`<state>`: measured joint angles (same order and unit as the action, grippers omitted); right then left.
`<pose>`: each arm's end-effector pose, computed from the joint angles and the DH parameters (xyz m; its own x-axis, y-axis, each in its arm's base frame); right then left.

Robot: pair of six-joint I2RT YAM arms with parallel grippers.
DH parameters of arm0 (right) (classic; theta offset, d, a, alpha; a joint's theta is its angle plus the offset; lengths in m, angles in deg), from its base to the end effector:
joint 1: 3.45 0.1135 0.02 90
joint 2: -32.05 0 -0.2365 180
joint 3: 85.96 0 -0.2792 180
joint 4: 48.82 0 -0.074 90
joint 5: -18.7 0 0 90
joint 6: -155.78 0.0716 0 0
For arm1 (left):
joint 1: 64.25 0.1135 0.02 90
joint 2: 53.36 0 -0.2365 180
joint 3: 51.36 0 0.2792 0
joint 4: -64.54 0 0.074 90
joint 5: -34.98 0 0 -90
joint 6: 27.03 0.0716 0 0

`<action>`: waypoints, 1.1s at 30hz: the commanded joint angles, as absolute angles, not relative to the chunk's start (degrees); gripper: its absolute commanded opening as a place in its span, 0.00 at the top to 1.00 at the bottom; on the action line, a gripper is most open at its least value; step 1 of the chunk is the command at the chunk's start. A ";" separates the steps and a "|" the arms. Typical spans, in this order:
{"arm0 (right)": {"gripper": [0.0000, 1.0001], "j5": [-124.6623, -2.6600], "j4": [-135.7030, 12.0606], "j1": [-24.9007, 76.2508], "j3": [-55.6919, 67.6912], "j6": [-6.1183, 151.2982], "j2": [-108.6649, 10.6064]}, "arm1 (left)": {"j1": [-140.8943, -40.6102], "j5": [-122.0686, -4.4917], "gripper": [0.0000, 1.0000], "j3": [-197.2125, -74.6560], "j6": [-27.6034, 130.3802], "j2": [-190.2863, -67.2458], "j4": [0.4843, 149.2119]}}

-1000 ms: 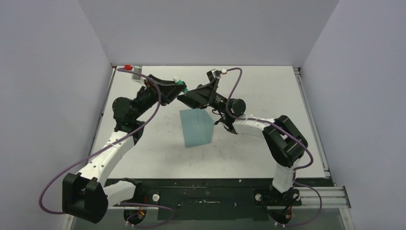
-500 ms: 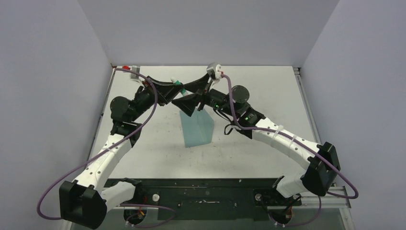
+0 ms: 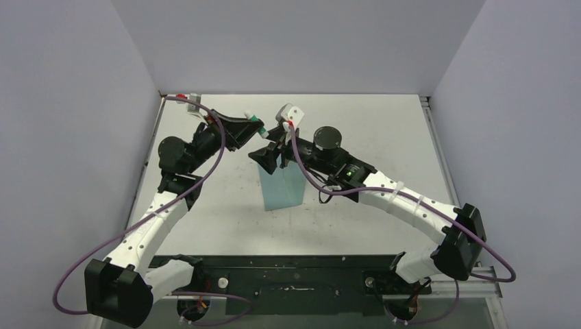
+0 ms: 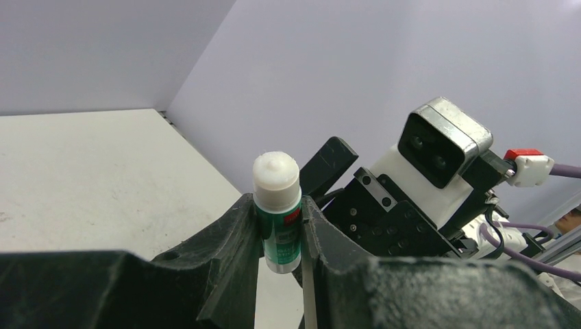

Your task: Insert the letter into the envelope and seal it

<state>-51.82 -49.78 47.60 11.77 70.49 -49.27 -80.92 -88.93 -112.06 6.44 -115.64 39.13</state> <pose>0.2360 0.3300 0.3519 -0.0775 0.0272 -0.9966 -0.9396 0.3322 0.0822 0.2866 -0.1275 0.3691 -0.3929 -0.6050 -0.6925 0.7238 0.2610 -0.6388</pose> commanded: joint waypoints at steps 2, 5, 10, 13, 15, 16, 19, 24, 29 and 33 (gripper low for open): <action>0.29 -56.05 -46.49 47.22 9.75 72.38 -48.14 | -80.42 -89.01 1.00 -113.99 6.72 -114.72 38.38; 0.34 -55.73 -46.10 46.60 9.33 73.63 -47.81 | -80.47 -89.42 1.00 -113.79 6.72 -114.68 38.24; 0.56 -54.66 -48.32 46.56 6.92 73.41 -48.35 | -80.36 -89.68 1.00 -112.72 6.89 -114.45 37.96; 0.64 -54.69 -48.35 46.54 6.86 73.63 -48.34 | -80.25 -89.84 1.00 -112.27 6.81 -114.35 37.77; 0.67 -54.50 -48.24 46.40 6.84 74.08 -48.30 | -80.25 -89.98 1.00 -112.10 6.81 -114.34 37.67; 0.70 -54.18 -48.14 46.34 6.85 74.35 -48.40 | -80.25 -90.07 1.00 -112.10 6.81 -114.35 37.62; 0.89 -52.16 -48.12 45.62 6.44 75.96 -48.94 | -80.25 -90.17 1.00 -112.06 6.72 -114.21 37.36; 0.95 -39.28 -37.52 38.02 9.56 93.96 -49.42 | -80.16 -90.62 1.00 -111.98 6.03 -113.64 33.96; 0.95 -29.55 -1.42 30.75 16.72 131.83 -54.70 | -80.16 -90.27 1.00 -111.23 6.81 -112.45 29.52; 0.95 -33.22 18.41 31.75 19.09 153.12 -61.05 | -80.08 -90.01 1.00 -111.82 7.41 -112.59 28.74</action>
<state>-27.86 -12.21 34.74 17.56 123.53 -57.03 -81.09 -89.45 -111.23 5.52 -115.38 35.52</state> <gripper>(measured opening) 0.241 0.218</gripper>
